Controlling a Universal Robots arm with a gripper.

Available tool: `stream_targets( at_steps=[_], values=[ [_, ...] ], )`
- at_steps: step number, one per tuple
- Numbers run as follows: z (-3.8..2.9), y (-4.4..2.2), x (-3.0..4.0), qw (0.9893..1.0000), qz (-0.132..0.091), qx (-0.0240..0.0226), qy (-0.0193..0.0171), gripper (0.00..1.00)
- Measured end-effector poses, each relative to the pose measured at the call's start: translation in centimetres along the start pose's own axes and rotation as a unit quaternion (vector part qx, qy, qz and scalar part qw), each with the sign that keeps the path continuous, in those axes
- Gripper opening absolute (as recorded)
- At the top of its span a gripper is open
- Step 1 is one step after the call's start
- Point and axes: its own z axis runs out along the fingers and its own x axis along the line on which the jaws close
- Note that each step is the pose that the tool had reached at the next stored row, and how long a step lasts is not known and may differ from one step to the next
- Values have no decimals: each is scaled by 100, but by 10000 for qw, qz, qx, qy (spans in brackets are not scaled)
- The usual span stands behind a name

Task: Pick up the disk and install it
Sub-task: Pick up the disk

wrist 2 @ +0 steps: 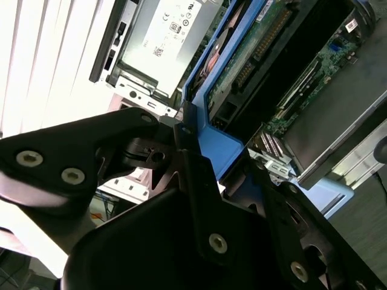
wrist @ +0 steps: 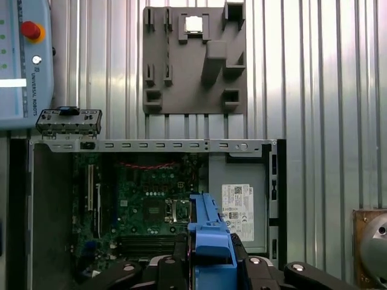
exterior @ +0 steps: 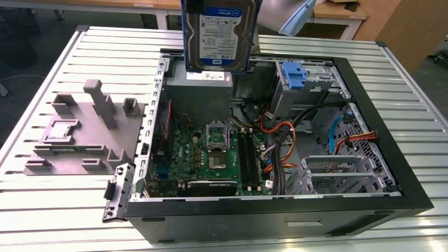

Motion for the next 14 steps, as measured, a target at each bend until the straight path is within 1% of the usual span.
stream_targets(
  at_steps=[3, 6, 9, 14],
  values=[
    [-1, -2, 36, 10000, 0, 0, 0, 37],
    [-1, -11, 41, 10000, 0, 0, 0, 37],
    [-2, -58, 41, 10000, 0, 0, 0, 37],
    [-5, -168, 38, 10000, 0, 0, 0, 37]
  ],
)
